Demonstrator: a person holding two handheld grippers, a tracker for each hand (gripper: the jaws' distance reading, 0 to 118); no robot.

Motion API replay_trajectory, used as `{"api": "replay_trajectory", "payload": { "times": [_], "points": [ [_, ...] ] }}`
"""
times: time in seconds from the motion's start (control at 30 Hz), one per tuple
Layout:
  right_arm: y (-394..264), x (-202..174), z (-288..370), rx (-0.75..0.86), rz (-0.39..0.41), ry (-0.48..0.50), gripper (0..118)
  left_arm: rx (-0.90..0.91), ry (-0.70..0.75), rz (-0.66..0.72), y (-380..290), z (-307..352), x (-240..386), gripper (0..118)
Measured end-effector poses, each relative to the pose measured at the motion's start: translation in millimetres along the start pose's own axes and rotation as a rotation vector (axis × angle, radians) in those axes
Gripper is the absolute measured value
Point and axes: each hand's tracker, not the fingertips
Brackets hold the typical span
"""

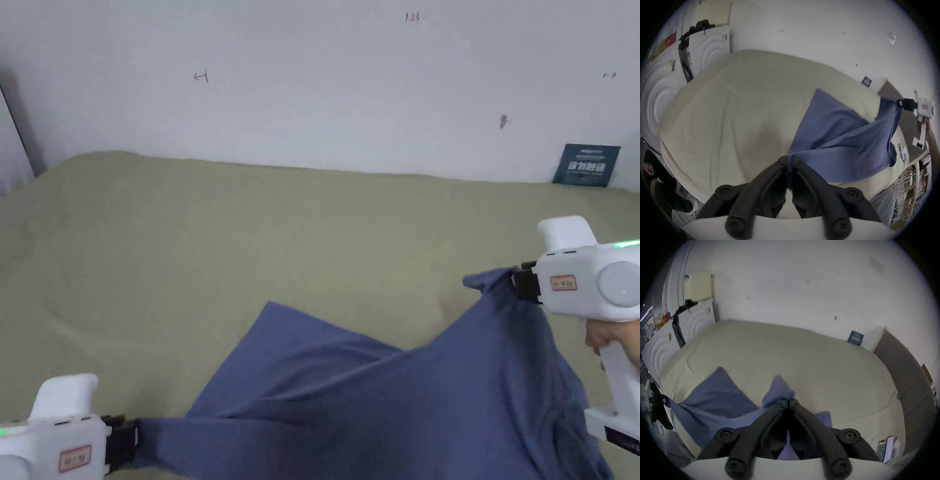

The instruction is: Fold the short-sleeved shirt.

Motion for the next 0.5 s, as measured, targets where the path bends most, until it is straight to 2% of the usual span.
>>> {"api": "replay_trajectory", "payload": {
  "times": [0.2, 0.3, 0.37, 0.43, 0.5],
  "points": [
    [21.8, 21.5, 94.5, 0.164, -0.008, -0.103, 1, 0.189, -0.017, -0.068, 71.5, 48.8, 40.0, 5],
    [39.0, 35.1, 134.0, 0.238, -0.066, -0.133, 1, 0.264, -0.011, -0.131, 113.1, 74.0, 63.2, 5],
    [51.3, 42.9, 153.7, 0.272, -0.092, -0.154, 1, 0.285, -0.019, -0.133, 142.1, 86.5, 74.8, 5],
    [64.6, 48.4, 167.8, 0.302, -0.082, -0.188, 1, 0.316, -0.048, -0.101, 169.8, 98.1, 85.5, 5],
    [79.1, 53.6, 180.2, 0.336, -0.093, -0.222, 1, 0.327, -0.033, -0.133, 196.4, 107.4, 99.3, 5]
  ]
}}
